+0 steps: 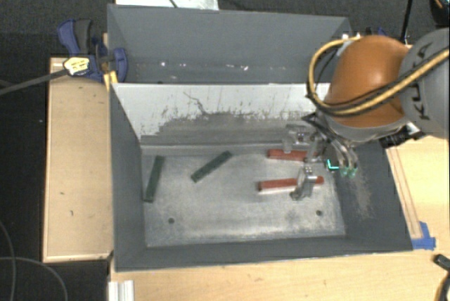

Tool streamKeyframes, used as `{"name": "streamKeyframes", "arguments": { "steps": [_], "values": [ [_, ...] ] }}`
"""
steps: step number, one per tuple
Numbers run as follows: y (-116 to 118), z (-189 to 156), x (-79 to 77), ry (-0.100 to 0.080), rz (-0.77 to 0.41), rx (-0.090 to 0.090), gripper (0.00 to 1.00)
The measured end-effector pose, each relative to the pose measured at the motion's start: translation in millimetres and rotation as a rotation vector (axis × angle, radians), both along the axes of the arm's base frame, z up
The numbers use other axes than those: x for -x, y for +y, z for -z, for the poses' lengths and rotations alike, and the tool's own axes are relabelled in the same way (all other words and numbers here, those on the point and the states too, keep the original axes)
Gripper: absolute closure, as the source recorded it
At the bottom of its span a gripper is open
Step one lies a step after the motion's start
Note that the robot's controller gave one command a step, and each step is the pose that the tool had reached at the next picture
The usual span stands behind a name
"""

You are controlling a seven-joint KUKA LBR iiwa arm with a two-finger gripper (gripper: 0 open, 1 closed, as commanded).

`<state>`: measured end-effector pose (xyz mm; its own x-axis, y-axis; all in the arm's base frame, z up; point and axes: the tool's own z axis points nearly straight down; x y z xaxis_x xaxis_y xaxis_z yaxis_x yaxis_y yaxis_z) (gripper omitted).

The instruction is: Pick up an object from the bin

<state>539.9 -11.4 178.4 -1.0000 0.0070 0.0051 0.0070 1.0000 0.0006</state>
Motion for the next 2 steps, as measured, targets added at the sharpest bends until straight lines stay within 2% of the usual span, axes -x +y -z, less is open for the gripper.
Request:
{"name": "streamKeyframes", "arguments": {
  "steps": [1, 2],
  "values": [
    [-1.7, 111.4, -9.9, -0.001, -0.179, -0.001, 0.0],
    [-1.8, 107.7, -11.7, -0.007, -0.178, 0.0, 1.0]
  ]
}}
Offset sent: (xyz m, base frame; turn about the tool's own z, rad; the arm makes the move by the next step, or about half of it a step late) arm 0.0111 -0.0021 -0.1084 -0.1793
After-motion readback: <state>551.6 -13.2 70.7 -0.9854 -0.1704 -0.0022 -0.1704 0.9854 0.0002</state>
